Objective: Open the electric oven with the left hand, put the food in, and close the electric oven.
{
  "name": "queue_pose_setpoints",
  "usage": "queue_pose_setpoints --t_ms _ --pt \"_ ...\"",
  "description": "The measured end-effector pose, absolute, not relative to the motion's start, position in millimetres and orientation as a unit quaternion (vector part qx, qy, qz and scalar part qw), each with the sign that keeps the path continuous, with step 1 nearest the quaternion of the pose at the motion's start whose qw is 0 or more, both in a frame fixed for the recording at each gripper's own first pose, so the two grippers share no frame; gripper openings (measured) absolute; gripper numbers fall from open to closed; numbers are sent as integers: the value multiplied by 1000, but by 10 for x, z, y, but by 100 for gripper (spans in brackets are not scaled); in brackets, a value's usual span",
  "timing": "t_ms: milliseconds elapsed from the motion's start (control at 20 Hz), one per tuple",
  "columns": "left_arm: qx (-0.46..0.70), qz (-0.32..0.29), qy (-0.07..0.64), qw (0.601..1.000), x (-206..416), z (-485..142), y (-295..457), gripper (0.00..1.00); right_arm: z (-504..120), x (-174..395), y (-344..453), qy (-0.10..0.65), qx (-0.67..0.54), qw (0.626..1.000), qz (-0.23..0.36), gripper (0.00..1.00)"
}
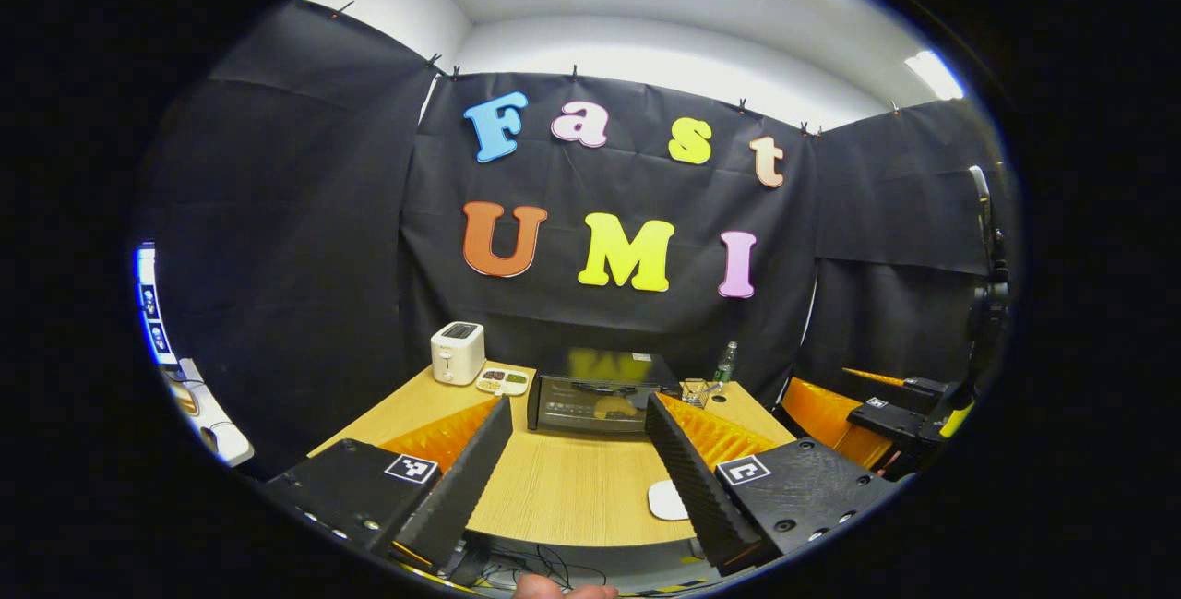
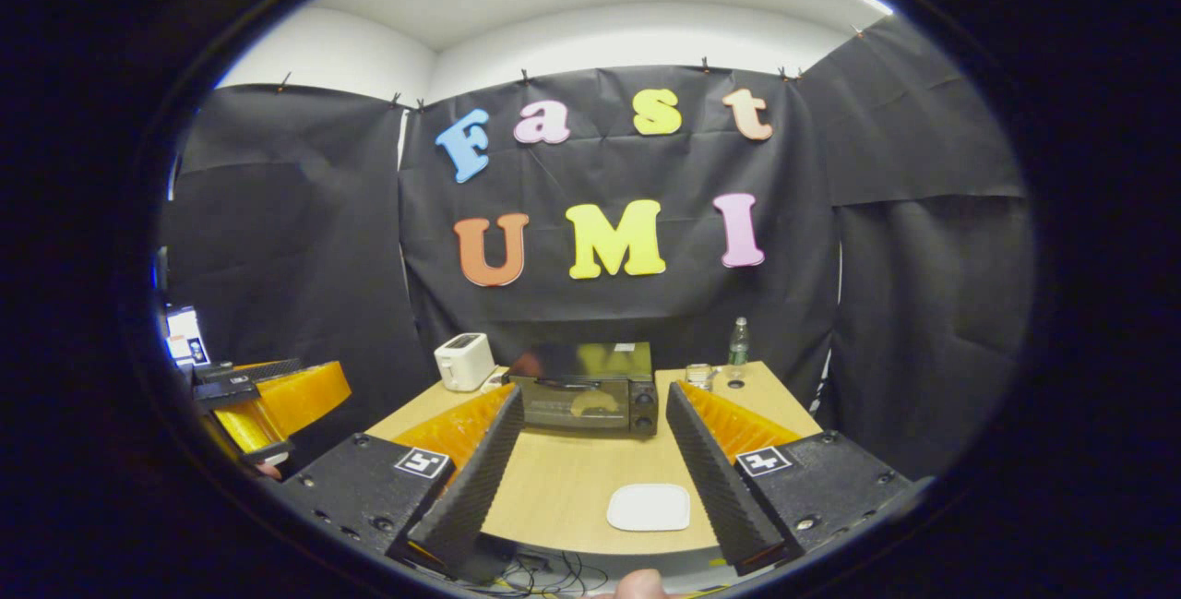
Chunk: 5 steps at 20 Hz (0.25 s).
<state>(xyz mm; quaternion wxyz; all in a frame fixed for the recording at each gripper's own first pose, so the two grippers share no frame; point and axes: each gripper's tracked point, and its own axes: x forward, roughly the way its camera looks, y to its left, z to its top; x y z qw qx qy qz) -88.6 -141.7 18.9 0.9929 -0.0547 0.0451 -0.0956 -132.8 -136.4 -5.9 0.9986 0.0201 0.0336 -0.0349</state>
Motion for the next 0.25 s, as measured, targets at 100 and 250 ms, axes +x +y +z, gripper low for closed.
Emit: queue_pose_setpoints --t_ms 100,250 --pt "-53 -95 41 993 -881 194 -1405 94 -34 -1337 -1327 28 17 999 -32 96" --pt "-51 -97 42 993 -881 157 -1407 94 -44 -1359 -1301 24 19 999 -34 96"
